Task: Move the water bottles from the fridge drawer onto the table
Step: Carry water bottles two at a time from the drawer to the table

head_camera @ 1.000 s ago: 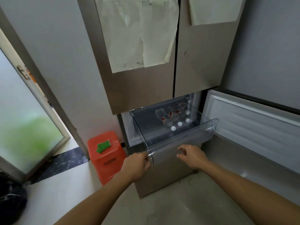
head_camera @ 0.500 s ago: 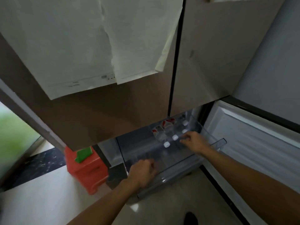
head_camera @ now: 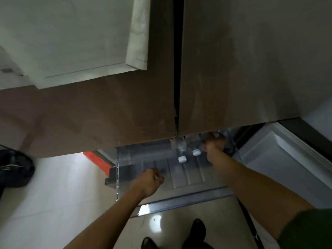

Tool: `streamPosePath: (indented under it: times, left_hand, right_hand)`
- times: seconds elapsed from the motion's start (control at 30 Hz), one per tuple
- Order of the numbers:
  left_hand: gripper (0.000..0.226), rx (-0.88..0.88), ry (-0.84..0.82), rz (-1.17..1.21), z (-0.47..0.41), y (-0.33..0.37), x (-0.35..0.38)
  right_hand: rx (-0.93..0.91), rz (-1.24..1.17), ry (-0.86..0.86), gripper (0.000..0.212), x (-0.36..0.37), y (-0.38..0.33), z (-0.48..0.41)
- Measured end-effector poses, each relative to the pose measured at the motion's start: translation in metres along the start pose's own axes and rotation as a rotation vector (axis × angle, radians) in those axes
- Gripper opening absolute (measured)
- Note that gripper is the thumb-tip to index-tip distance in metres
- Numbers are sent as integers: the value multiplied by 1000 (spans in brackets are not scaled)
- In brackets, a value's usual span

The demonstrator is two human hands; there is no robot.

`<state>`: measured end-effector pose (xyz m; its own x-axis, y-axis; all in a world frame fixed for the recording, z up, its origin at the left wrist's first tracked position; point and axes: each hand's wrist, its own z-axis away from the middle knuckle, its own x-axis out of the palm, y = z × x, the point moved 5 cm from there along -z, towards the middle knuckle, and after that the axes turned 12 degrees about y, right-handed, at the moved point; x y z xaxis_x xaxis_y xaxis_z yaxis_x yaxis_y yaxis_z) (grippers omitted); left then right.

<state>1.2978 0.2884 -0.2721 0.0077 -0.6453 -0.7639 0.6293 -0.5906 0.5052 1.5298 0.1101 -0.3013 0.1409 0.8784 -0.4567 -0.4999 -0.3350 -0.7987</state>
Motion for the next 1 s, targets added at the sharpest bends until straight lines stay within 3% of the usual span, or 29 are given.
streamPosePath:
  times: [0.07,0.17,0.27,0.47,0.53,0.63,0.73,1.0]
  left_hand:
    - [14,-83,-15,132,-12,12,9]
    - [20,-285,15,442,-30,32,22]
    - [33,-427,75,692,-56,44,43]
    - [51,-557,97,1047,-87,65,77]
    - [42,-546,101,1066,-87,68,80]
    - [15,-495,161,1044,-75,72,74]
    - [26,-446,279,986,-64,65,58]
    - [38,-318,482,699,-19,42,7]
  right_hand:
    - [-42,123,-56,30,-4,-7,3]
    - [-34,83,-220,24,-12,-6,16]
    - [99,41,-349,16,-19,14,23]
    - [157,309,-538,12,-50,37,25]
    - [159,288,-565,2,-51,40,25]
    - [184,180,-565,29,-48,38,25]
    - [181,104,-491,41,-47,30,24]
    - [-10,-114,-222,33,-63,4,32]
